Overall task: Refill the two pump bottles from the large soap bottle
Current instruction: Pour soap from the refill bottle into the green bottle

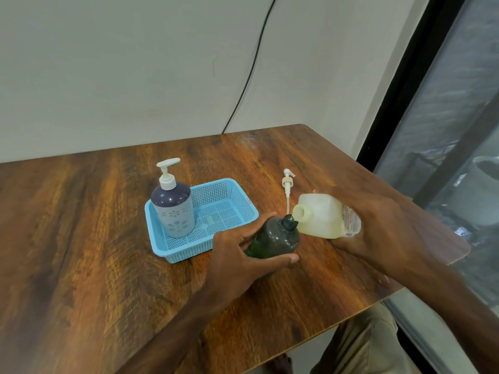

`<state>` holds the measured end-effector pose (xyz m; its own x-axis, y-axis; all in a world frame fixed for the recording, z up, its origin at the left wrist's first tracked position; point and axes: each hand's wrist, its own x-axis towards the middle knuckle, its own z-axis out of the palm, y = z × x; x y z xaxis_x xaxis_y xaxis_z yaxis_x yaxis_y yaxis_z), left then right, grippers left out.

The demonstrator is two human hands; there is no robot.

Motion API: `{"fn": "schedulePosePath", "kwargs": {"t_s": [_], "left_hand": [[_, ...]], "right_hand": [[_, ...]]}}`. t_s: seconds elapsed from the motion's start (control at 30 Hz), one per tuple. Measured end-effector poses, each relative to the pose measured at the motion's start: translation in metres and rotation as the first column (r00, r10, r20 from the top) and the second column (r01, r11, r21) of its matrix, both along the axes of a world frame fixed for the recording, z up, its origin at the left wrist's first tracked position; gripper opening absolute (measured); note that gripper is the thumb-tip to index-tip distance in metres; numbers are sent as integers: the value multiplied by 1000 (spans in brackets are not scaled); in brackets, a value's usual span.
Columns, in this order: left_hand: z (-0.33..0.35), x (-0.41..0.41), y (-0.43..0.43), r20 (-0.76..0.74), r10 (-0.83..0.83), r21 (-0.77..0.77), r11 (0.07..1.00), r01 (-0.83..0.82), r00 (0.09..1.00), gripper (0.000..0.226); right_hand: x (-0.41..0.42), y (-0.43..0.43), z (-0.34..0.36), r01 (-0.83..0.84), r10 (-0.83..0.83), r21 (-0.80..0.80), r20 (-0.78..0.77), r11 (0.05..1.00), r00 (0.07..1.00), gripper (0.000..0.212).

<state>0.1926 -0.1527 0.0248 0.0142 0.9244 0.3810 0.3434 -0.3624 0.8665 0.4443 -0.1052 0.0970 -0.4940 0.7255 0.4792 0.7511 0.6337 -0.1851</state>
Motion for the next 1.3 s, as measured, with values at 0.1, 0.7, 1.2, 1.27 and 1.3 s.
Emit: {"fn": "schedulePosePath", "kwargs": {"t_s": [0.1,0.7,1.2,1.27,1.3], "left_hand": [[-3,-1,1,10,3,-2,1000,-3,1000,73],[-6,-1,2,-4,18,-18,1000,-18,1000,79],[-3,0,0,12,20,-19,1000,-19,1000,72],[-4,0,1,13,22,-21,1000,-22,1000,74],[-5,0,2,16,21,-22,1000,-20,1000,75]], "right_hand": [[-2,0,1,-9,9,40,-1,999,1000,83],[-1,0,4,-6,4,40,59,999,998,81],[3,5,4,-32,33,-26,47,999,998,80],[4,6,3,-23,25,-36,51,999,998,78],[4,6,3,-19,22,-47,55,999,998,76]]}}
